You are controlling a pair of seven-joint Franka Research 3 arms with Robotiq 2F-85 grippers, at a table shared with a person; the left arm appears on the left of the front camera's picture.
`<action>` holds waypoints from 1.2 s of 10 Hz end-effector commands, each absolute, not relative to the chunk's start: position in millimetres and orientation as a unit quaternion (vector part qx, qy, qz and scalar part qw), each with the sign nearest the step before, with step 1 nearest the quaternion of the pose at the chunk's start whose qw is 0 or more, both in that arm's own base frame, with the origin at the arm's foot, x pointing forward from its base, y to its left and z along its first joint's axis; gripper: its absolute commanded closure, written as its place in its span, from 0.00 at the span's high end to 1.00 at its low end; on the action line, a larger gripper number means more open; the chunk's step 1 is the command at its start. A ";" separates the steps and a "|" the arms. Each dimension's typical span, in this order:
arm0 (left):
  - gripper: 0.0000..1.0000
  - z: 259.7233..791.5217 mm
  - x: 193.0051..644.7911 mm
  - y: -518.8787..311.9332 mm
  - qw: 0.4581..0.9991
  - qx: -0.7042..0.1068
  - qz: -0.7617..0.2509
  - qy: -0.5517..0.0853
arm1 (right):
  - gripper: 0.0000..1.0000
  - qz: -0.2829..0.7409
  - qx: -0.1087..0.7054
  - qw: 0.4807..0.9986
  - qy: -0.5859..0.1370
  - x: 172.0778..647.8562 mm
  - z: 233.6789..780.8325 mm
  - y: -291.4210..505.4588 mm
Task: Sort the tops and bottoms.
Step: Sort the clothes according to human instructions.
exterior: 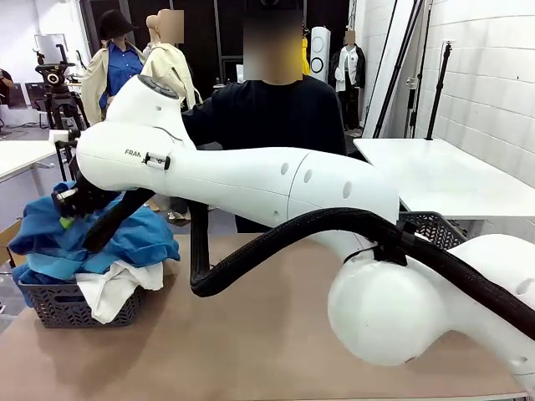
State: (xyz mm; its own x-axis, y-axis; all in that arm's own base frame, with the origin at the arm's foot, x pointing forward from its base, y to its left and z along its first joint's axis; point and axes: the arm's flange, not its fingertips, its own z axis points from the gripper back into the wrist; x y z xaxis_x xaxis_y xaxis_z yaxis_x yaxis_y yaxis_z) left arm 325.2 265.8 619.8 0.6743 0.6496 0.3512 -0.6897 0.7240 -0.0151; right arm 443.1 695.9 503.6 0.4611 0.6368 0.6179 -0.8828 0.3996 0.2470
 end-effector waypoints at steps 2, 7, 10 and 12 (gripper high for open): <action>1.00 622.1 323.8 267.9 0.916 0.059 0.362 -0.164 | 0.10 0.491 0.278 0.809 -0.166 572.2 556.2 895.6; 1.00 622.1 323.8 267.9 0.916 0.059 0.362 -0.164 | 1.00 0.466 0.231 0.836 -0.177 577.4 557.3 894.5; 1.00 622.1 323.8 267.9 0.916 0.059 0.362 -0.164 | 1.00 0.480 0.239 0.821 -0.194 572.0 579.7 885.4; 1.00 622.1 323.8 267.9 0.916 0.059 0.362 -0.164 | 1.00 0.496 0.228 0.812 -0.207 564.7 609.5 868.0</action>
State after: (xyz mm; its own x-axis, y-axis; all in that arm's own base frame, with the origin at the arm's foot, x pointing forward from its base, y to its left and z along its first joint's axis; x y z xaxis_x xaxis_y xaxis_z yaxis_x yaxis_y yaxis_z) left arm 325.2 265.9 619.8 0.6743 0.6497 0.3511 -0.6897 0.7240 -0.0151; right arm 440.1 686.2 522.7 0.4520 0.6779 0.5798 -0.8868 0.4115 0.2103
